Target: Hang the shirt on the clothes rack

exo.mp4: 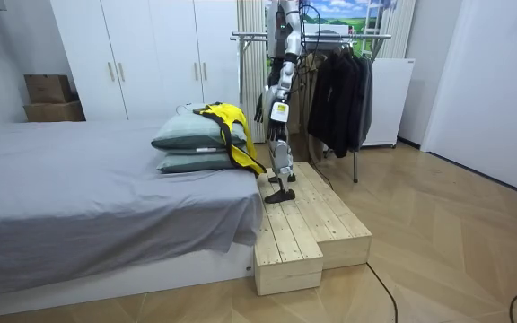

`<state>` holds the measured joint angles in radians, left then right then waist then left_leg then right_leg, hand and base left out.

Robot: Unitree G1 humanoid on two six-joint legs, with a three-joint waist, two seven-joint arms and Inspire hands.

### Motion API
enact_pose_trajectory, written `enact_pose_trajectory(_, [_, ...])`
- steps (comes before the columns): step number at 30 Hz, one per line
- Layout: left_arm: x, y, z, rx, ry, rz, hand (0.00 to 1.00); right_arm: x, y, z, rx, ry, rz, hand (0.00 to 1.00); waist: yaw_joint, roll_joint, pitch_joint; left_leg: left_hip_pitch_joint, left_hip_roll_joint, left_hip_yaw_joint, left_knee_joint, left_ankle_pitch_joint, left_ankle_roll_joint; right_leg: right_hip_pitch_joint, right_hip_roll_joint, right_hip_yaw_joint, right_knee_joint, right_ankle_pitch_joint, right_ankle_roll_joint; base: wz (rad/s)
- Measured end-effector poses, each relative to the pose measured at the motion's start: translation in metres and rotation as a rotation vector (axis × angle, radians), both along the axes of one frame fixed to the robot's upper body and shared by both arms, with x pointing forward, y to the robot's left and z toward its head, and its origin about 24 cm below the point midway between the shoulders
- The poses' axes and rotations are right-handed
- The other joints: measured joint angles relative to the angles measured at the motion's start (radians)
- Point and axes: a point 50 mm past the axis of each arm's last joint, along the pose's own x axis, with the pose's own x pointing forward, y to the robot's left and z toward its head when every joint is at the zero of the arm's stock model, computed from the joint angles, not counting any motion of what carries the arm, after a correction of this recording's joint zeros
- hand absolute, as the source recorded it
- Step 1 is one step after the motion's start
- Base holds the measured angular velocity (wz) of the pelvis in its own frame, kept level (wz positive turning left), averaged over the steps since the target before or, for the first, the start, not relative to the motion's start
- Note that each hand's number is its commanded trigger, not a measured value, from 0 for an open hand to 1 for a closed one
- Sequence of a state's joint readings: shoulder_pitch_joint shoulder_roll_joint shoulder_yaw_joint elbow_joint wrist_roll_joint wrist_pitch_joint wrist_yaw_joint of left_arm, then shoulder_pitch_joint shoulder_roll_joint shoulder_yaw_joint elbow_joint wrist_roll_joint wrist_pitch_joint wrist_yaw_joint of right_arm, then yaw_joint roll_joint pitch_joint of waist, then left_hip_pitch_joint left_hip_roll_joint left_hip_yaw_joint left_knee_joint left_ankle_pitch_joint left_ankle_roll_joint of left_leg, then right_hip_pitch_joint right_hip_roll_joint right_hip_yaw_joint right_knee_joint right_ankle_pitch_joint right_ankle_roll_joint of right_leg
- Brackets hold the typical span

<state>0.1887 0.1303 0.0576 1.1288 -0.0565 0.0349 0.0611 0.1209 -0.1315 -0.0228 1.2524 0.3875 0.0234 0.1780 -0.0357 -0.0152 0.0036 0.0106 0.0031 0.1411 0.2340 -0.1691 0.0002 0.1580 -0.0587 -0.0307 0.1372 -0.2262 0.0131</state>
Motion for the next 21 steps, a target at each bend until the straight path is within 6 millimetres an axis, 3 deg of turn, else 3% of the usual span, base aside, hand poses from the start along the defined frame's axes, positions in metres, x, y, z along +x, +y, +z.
enact_pose_trajectory(15, [-0.004, 0.002, 0.0, 0.004, -0.009, 0.062, 0.0, -0.003, 0.0, 0.0, -0.007, 0.017, 0.019, 0.0, 0.01, -0.004, -0.0003, 0.003, 0.0, 0.0, 0.0, 0.0, 0.0, 0.003, 0.0, -0.001, 0.0, 0.0, 0.0, 0.0])
enact_pose_trajectory(21, [0.001, 0.013, 0.006, 0.169, -0.04, 0.082, 0.0, -0.002, 0.0, -0.001, -0.018, 0.022, 0.031, 0.0, 0.016, -0.004, 0.0029, 0.002, 0.0, -0.002, 0.004, -0.001, 0.001, 0.005, 0.0, -0.002, 0.0, 0.0, 0.0, 0.0])
